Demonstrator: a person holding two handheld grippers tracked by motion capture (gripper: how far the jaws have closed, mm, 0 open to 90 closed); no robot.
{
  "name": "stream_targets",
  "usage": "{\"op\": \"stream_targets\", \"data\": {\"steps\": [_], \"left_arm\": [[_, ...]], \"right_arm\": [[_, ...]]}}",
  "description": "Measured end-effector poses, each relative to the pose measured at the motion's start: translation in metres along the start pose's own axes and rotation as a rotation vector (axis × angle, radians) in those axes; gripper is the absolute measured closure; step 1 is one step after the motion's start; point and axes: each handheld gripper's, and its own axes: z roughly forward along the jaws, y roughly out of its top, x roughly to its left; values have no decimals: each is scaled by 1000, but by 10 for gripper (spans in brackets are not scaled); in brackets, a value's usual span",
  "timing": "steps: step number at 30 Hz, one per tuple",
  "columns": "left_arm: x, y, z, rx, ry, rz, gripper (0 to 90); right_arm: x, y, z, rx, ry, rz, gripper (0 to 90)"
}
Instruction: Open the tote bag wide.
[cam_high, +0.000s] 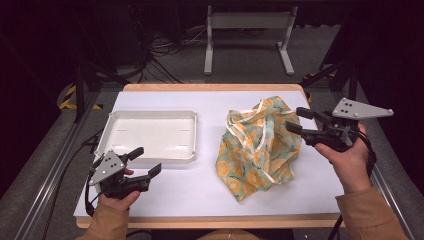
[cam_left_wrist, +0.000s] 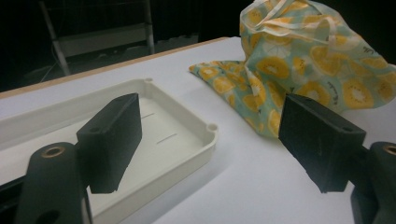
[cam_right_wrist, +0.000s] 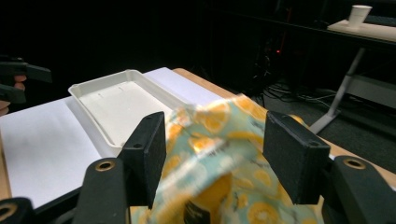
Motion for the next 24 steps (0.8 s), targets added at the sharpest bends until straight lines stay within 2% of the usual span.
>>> {"op": "stream_targets", "data": {"steps": [4, 5, 8, 11, 19, 22, 24], "left_arm": [[-9, 11, 13, -1, -32, 23, 222], [-9, 11, 13, -1, -32, 23, 222], [-18, 21, 25, -5, -68, 37, 222], [-25, 30, 37, -8, -103, 42, 222], [-53, 60, 75, 10, -203, 86, 222], [-59, 66, 84, 5, -221, 86, 222], [-64, 72, 93, 4, -252, 80, 222]], "right_arm": [[-8, -19, -14, -9, -43, 20, 397], [-8, -19, -14, -9, -43, 20, 397], [-11, -31, -23, -12, -76, -2, 397], [-13, -41, -30, -33, -105, 0, 399], [-21, -65, -35, -45, -148, 50, 395], [-24, -67, -35, -33, -154, 50, 394], [-26, -69, -38, -42, -157, 60, 392]]}}
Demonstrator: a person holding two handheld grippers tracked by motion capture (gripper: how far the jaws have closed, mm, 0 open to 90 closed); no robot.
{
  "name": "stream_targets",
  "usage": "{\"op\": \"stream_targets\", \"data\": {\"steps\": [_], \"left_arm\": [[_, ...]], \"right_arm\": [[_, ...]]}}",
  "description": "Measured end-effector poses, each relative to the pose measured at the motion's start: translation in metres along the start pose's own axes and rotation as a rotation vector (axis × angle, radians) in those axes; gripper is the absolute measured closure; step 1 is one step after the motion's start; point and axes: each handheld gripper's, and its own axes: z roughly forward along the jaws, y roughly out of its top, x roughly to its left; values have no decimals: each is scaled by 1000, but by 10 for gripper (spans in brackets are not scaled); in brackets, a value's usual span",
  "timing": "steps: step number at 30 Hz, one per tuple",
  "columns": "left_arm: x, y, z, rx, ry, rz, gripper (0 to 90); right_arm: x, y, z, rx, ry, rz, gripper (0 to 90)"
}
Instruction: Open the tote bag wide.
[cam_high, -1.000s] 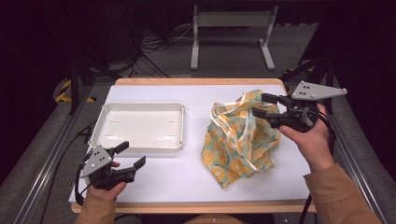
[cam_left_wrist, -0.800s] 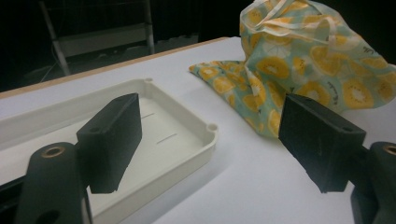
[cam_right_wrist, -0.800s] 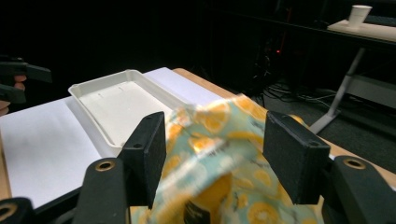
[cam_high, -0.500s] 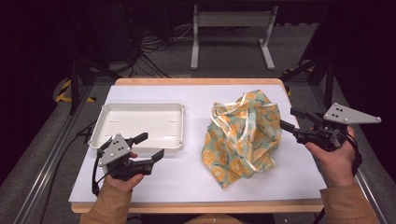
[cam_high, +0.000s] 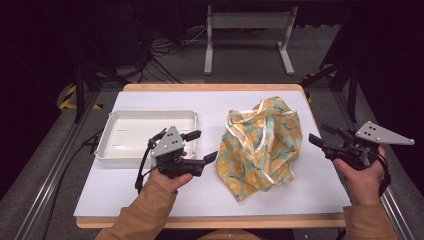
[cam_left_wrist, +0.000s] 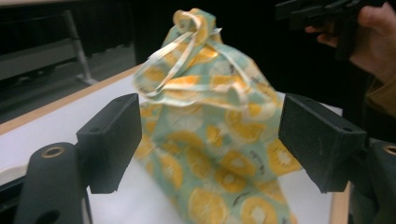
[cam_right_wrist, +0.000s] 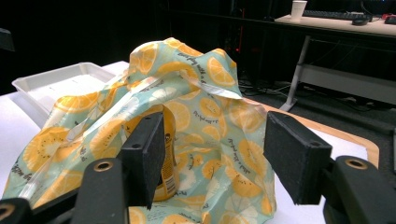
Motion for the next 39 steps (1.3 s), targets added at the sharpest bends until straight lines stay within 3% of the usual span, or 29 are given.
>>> {"op": "stream_targets", "data": {"steps": [14, 26, 28, 34, 36, 39], "left_arm": [[-14, 17, 60, 18, -109, -23, 232], [-20, 26, 102, 46, -166, -36, 272], [-24, 25, 110, 40, -220, -47, 281], [-31, 23, 121, 72, -191, -9, 296], [-27, 19, 124, 71, -181, -30, 292], [-24, 17, 125, 90, -175, -28, 293]], "right_arm": [[-5, -2, -5, -13, -9, 18, 383], [-7, -5, -8, -10, -5, 24, 379], [-8, -5, -8, -10, -6, 24, 378], [-8, -6, -9, -17, 3, 26, 377], [-7, -5, -10, -16, 3, 23, 375], [-7, -5, -10, -18, 7, 23, 375]]}}
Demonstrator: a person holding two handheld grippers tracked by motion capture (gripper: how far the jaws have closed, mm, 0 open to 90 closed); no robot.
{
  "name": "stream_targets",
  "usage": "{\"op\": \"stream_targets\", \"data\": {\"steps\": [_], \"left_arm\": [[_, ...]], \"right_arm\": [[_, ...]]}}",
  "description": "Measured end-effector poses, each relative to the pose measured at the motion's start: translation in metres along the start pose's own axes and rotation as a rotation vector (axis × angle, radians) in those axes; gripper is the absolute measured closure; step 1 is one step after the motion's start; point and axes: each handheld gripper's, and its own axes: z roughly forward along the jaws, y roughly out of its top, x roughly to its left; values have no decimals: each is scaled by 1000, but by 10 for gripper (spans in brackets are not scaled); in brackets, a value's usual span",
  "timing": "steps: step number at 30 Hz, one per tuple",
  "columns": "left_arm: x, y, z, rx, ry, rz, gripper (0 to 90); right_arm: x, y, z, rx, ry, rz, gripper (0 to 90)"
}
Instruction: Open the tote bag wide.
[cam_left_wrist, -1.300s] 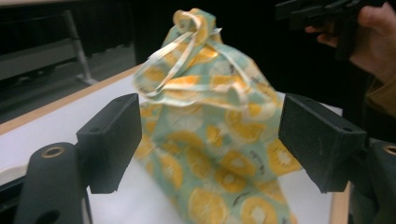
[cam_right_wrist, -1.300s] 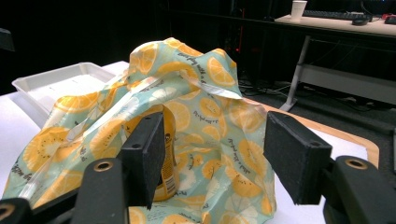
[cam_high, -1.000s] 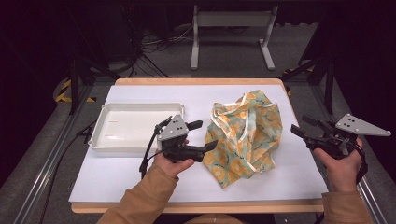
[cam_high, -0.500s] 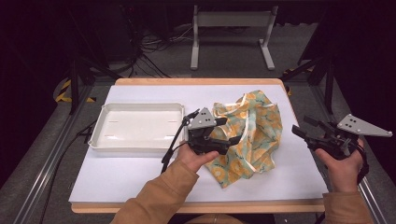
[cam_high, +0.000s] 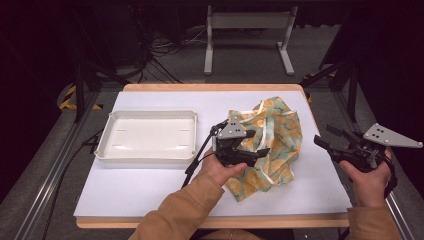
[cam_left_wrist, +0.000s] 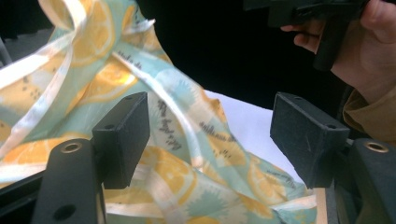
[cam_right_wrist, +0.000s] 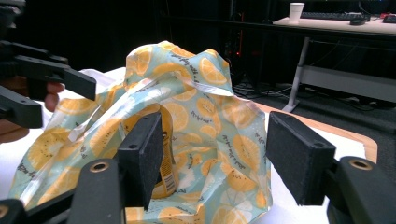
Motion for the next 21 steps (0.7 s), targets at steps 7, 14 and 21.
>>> {"op": "stream_targets", "data": {"steps": [7, 14, 21], "left_arm": [[4, -7, 9, 53, 4, 5, 350], [5, -12, 19, 102, 27, 16, 482], [2, -12, 24, 144, 7, 46, 594]], "right_arm": [[0, -1, 1, 4, 2, 1, 372], [0, -2, 2, 6, 7, 2, 371], [-1, -3, 1, 10, 3, 8, 370]]}}
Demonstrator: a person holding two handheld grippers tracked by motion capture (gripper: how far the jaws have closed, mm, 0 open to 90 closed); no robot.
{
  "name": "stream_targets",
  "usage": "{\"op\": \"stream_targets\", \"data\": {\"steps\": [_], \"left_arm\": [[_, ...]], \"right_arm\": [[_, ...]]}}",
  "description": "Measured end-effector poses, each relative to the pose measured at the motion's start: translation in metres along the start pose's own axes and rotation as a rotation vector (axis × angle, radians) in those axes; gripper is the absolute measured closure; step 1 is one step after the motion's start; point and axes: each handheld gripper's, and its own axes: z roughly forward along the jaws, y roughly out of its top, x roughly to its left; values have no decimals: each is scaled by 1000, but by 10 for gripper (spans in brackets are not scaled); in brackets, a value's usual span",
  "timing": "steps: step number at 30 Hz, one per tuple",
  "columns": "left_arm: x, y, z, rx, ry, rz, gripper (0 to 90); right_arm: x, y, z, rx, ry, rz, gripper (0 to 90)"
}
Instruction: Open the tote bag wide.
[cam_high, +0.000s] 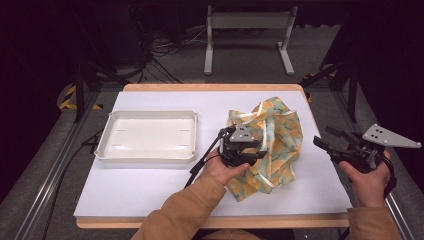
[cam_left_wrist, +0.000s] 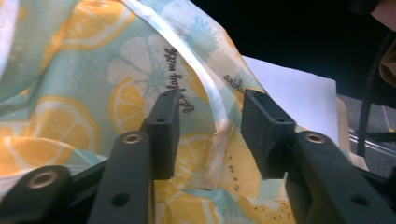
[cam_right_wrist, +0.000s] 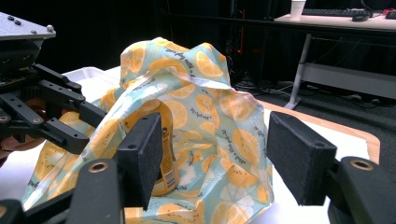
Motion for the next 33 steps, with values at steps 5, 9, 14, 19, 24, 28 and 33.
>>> {"op": "stream_targets", "data": {"steps": [5, 9, 14, 19, 24, 28, 33], "left_arm": [[-4, 4, 3, 24, 1, 34, 627], [-5, 5, 7, 35, -13, 60, 709], [-7, 6, 8, 41, 8, 85, 881], [-7, 6, 6, 29, -2, 80, 900], [-5, 8, -1, 2, 0, 70, 900], [-5, 13, -11, -31, 13, 74, 900], [-2, 27, -34, -91, 36, 85, 900]], "right_arm": [[0, 0, 0, -2, 0, -1, 368], [-1, -1, 1, 0, 3, 1, 366], [-2, -3, 1, 0, 0, 6, 363], [-3, -3, 1, 0, -2, 6, 363], [-3, -3, 1, 1, 0, 6, 363], [-2, -3, 1, 3, -3, 7, 363], [-3, -3, 2, -9, 16, 23, 363]]}}
